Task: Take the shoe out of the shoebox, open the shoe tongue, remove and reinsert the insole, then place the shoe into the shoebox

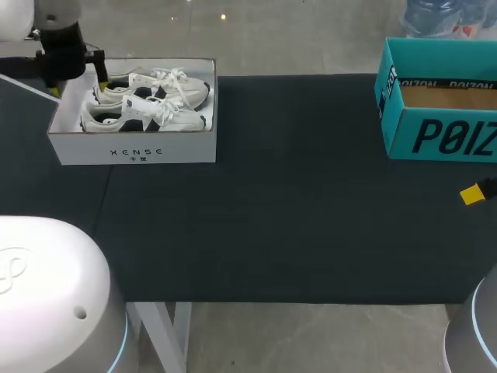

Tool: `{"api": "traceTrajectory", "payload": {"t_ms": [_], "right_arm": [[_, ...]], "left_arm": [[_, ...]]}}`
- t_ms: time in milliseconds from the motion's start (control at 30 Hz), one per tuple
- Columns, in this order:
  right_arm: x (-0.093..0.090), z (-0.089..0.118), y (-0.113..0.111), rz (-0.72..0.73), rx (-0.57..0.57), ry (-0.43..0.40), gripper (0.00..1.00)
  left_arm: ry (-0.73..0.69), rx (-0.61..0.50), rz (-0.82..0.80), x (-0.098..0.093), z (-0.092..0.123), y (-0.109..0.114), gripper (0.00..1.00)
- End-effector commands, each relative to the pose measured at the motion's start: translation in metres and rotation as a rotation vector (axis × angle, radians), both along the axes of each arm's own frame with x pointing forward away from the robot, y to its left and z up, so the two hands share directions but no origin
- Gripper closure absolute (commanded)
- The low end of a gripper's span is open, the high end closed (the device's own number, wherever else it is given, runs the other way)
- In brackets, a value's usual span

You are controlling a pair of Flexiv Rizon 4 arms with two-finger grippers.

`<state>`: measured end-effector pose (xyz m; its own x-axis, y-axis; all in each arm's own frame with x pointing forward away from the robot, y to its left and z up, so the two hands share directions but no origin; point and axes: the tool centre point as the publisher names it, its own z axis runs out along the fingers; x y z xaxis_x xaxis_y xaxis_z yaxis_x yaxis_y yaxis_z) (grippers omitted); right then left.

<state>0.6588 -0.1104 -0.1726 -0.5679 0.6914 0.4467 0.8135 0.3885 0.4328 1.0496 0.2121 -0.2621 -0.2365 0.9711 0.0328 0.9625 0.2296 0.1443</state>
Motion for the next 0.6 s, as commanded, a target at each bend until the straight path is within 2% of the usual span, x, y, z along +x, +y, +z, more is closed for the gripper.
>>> {"api": "traceTrajectory", "payload": {"t_ms": [33,200,600], "right_arm": [[-0.001,0.000,0.000,0.000,-0.001,0.000,0.00],[-0.001,0.000,0.000,0.000,-0.001,0.000,0.00],[-0.001,0.000,0.000,0.000,-0.001,0.000,0.00]], "left_arm": [[-0.051,0.003,-0.004,-0.028,-0.003,0.006,0.00],[-0.025,-0.007,0.014,-0.025,-0.010,0.015,0.00],[-0.026,0.001,0.029,0.012,-0.033,0.032,0.00]]}}
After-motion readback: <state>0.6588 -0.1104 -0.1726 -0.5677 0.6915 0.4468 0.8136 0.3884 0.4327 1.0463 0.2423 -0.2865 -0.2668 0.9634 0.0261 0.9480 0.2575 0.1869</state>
